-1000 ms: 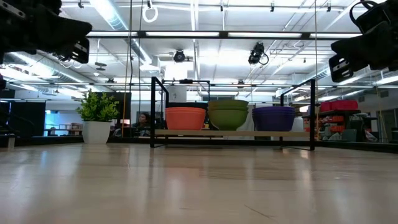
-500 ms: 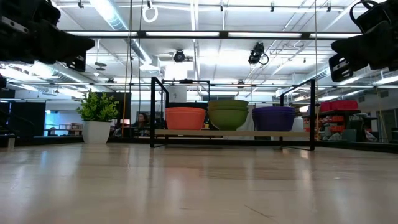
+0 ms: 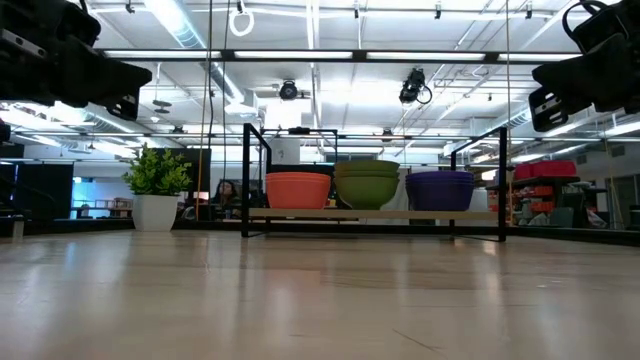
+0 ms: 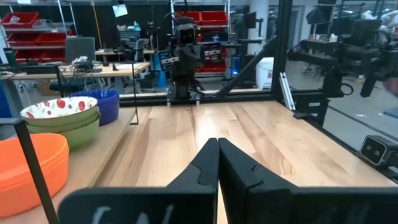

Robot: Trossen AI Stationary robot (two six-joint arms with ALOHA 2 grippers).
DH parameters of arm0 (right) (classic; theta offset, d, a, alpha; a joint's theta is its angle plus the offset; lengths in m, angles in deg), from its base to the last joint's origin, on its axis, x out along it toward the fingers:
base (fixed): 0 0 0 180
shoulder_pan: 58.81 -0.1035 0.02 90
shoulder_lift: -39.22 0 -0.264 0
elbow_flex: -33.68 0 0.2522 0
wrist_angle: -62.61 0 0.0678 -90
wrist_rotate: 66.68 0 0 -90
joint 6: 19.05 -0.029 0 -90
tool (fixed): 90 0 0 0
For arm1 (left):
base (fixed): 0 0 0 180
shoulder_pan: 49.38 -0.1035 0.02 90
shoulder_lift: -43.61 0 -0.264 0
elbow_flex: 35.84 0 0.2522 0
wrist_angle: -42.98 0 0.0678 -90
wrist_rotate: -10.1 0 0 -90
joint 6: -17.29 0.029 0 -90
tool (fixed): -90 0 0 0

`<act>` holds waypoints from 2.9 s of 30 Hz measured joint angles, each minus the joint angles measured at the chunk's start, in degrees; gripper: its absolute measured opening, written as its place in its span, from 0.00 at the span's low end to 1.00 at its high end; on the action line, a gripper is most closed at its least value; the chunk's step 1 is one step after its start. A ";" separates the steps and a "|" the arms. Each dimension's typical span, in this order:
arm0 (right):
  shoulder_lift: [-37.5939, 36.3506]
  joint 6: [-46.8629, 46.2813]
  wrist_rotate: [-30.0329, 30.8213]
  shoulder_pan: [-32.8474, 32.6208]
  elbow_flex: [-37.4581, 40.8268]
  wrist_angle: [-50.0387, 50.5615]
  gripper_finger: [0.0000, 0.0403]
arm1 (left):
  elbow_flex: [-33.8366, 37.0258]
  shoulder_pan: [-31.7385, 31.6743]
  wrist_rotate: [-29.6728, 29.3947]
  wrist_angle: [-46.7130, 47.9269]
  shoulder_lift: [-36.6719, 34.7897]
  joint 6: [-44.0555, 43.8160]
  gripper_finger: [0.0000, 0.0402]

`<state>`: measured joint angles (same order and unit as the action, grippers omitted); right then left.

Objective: Pick & Place Mini bowls
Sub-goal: Return to Home Position

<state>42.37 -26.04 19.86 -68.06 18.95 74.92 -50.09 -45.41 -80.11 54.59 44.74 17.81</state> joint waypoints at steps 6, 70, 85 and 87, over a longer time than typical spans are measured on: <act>-0.01 0.00 0.00 0.00 0.00 0.00 0.01 | 0.03 0.00 0.00 -0.27 -0.02 0.13 0.02; -2.57 13.08 3.02 3.72 -0.04 0.68 0.01 | 0.07 0.02 -0.15 -0.60 -0.01 0.11 0.02; -2.57 13.08 3.02 3.72 -0.03 0.68 0.01 | 0.07 0.01 -0.14 -0.60 -0.01 0.11 0.02; -2.57 13.08 3.02 3.72 -0.03 0.68 0.01 | 0.07 0.02 -0.14 -0.60 0.00 0.11 0.02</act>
<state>39.80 -12.96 22.87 -64.35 18.91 75.60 -50.02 -45.39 -80.24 53.99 44.74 17.91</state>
